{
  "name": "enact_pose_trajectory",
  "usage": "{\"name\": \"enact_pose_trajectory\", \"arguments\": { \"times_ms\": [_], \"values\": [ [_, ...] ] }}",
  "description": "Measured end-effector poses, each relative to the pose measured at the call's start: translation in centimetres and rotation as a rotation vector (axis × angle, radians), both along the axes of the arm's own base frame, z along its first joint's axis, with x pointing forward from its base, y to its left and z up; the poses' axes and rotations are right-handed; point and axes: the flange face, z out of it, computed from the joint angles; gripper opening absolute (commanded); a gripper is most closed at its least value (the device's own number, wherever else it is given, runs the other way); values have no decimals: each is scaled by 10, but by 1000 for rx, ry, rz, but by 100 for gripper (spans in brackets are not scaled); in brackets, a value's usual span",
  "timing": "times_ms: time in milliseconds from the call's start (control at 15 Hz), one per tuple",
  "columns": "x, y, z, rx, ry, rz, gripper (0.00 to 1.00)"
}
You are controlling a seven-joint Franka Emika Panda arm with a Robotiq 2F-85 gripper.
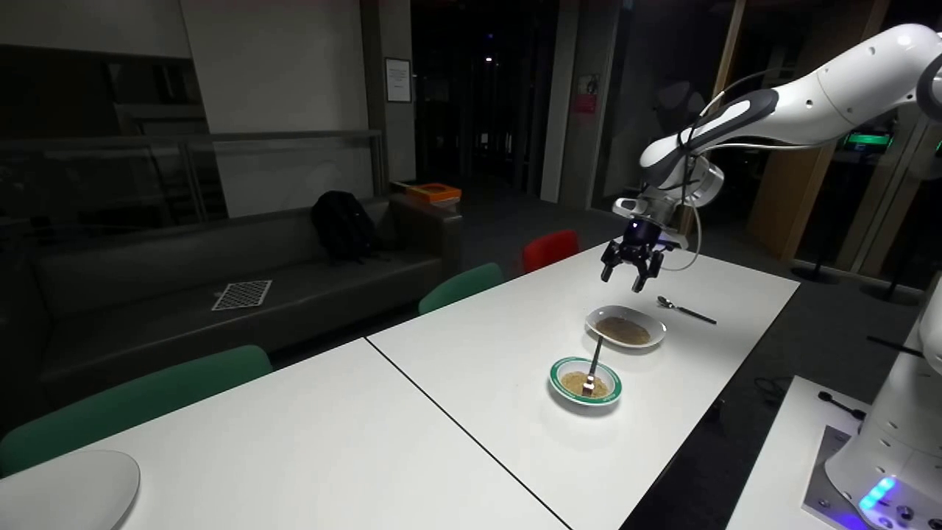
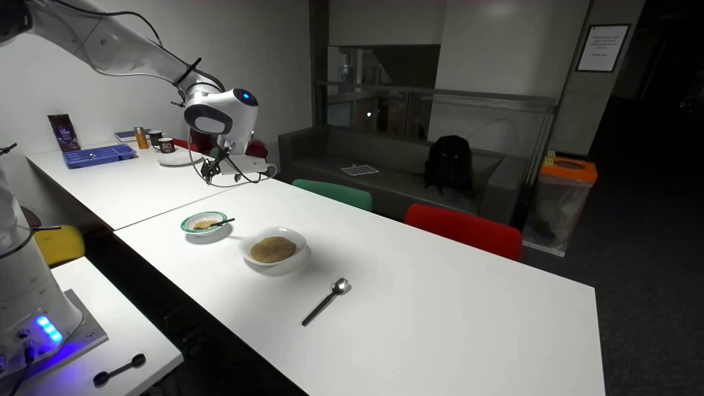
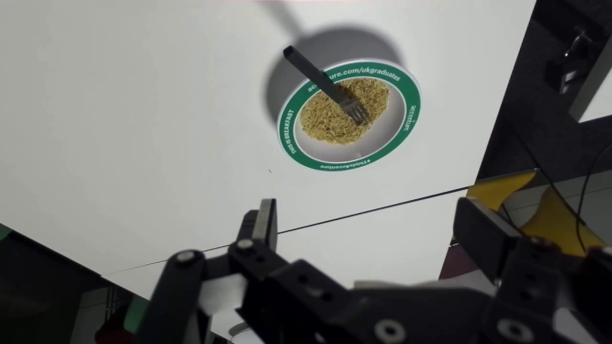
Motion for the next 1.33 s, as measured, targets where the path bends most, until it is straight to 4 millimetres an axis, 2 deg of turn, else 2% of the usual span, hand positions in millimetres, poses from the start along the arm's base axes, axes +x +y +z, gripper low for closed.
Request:
{"name": "enact_pose_trajectory", "arguments": {
  "times_ms": [867, 1333],
  "values": [
    [5, 16, -19, -143, -76, 90, 100],
    [5, 17, -44, -159, -47, 98, 100]
  ]
}}
